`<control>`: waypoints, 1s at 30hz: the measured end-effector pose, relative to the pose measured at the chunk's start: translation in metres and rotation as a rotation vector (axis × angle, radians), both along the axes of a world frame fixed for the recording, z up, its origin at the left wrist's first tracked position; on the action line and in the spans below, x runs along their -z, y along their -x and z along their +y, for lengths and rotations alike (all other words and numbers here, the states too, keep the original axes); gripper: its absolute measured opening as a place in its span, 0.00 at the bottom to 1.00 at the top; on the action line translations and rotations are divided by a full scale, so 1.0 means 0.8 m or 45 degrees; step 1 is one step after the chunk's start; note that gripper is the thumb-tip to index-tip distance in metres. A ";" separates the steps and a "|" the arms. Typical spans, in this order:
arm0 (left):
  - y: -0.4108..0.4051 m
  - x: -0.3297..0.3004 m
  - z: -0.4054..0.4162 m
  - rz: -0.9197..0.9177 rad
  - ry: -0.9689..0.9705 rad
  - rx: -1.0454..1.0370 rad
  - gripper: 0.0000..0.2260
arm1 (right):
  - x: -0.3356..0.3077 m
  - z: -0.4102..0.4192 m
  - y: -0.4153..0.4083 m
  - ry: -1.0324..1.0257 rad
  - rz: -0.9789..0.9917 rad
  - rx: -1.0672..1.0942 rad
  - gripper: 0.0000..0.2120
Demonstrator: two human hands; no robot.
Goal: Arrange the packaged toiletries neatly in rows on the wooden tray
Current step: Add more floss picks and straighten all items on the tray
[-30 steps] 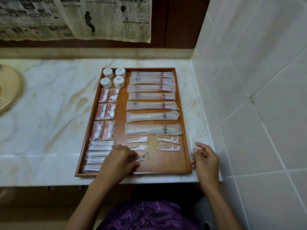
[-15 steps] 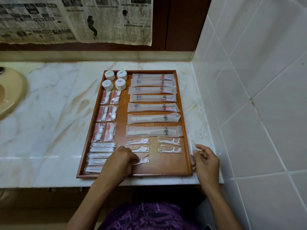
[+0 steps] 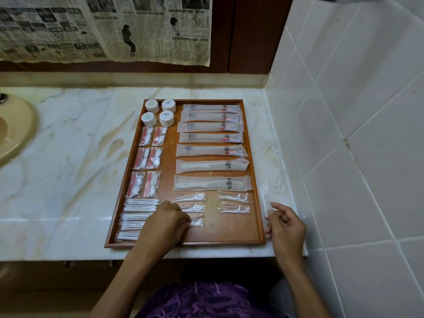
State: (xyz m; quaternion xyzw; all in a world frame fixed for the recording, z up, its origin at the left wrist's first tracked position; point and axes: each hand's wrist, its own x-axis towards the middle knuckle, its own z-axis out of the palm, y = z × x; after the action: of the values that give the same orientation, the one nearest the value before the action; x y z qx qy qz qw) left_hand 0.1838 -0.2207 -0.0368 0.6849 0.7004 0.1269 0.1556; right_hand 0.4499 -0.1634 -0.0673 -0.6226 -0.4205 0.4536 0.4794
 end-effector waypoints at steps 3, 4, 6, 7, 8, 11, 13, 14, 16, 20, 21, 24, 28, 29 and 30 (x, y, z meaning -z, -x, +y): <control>-0.001 0.000 0.000 -0.007 -0.007 -0.006 0.03 | -0.004 -0.002 0.000 -0.005 -0.012 -0.018 0.13; -0.001 -0.001 0.000 -0.009 -0.008 -0.007 0.03 | -0.006 -0.002 0.000 -0.004 -0.018 -0.033 0.13; -0.001 -0.001 0.000 -0.014 -0.012 -0.010 0.03 | -0.010 -0.003 0.001 -0.007 -0.027 -0.067 0.12; -0.001 -0.001 -0.001 -0.017 -0.010 -0.011 0.04 | -0.014 -0.003 0.002 -0.015 -0.023 -0.079 0.12; -0.001 0.000 -0.001 -0.019 -0.006 -0.010 0.04 | -0.018 -0.002 0.003 -0.031 -0.013 -0.087 0.13; -0.001 0.000 -0.002 -0.016 0.015 -0.008 0.05 | -0.037 0.000 0.006 -0.108 -0.023 -0.152 0.16; 0.000 0.002 -0.002 -0.011 0.015 -0.011 0.05 | -0.050 0.003 0.008 -0.155 -0.135 -0.240 0.17; 0.000 0.002 -0.002 -0.009 0.014 -0.011 0.05 | -0.057 0.005 0.009 -0.173 -0.242 -0.286 0.16; -0.001 0.003 -0.002 -0.007 0.011 -0.011 0.05 | -0.069 0.009 0.010 -0.184 -0.544 -0.405 0.12; 0.000 0.004 -0.003 -0.001 0.012 -0.003 0.05 | -0.084 0.013 0.016 -0.042 -1.024 -0.617 0.05; 0.000 0.004 -0.003 0.000 0.015 -0.002 0.05 | -0.085 0.013 0.021 -0.024 -1.085 -0.658 0.04; 0.000 0.003 -0.003 -0.005 0.012 -0.005 0.05 | -0.083 0.006 0.035 0.134 -0.925 -0.852 0.10; -0.001 0.002 -0.004 -0.019 0.001 -0.004 0.05 | -0.073 -0.004 0.036 0.129 -0.596 -0.795 0.07; -0.001 0.001 -0.004 -0.022 -0.002 -0.006 0.05 | -0.070 -0.003 0.031 0.055 -0.642 -0.718 0.05; -0.001 0.001 -0.004 -0.022 -0.003 -0.004 0.05 | -0.067 0.000 0.025 -0.029 -0.723 -0.655 0.03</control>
State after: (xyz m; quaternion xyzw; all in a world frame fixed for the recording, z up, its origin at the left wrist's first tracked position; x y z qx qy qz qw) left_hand 0.1845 -0.2239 -0.0380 0.6829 0.7000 0.1338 0.1605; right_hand 0.4296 -0.1633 -0.0133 -0.5923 -0.6841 0.3637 0.2211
